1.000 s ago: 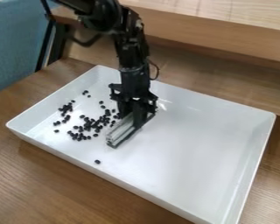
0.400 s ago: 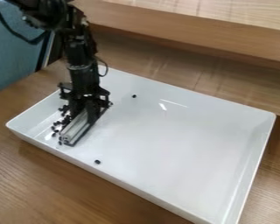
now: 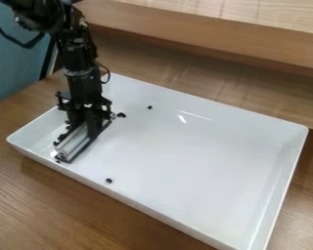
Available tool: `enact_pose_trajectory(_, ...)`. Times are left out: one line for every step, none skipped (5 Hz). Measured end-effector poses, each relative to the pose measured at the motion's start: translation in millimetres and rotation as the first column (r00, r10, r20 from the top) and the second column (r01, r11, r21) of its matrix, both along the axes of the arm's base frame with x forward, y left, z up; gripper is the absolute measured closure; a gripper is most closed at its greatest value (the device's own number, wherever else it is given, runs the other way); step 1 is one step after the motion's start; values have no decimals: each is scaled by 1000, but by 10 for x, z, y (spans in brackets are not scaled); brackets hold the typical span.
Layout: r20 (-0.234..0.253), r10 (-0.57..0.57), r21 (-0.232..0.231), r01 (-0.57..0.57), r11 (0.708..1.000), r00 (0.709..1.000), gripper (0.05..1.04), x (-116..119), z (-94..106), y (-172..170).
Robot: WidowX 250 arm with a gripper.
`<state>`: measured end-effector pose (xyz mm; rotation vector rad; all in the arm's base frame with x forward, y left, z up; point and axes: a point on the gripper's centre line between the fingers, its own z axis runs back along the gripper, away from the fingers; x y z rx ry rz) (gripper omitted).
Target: Sweep into pile
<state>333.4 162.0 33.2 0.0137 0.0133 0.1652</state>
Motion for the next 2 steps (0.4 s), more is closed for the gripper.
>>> enact_pose_trajectory(11, -10, 18, 10, 1000, 1000, 698, 76, 19, 94)
enact_pose_trajectory(18, -14, 23, 14, 1000, 1000, 698, 109, 33, 172)
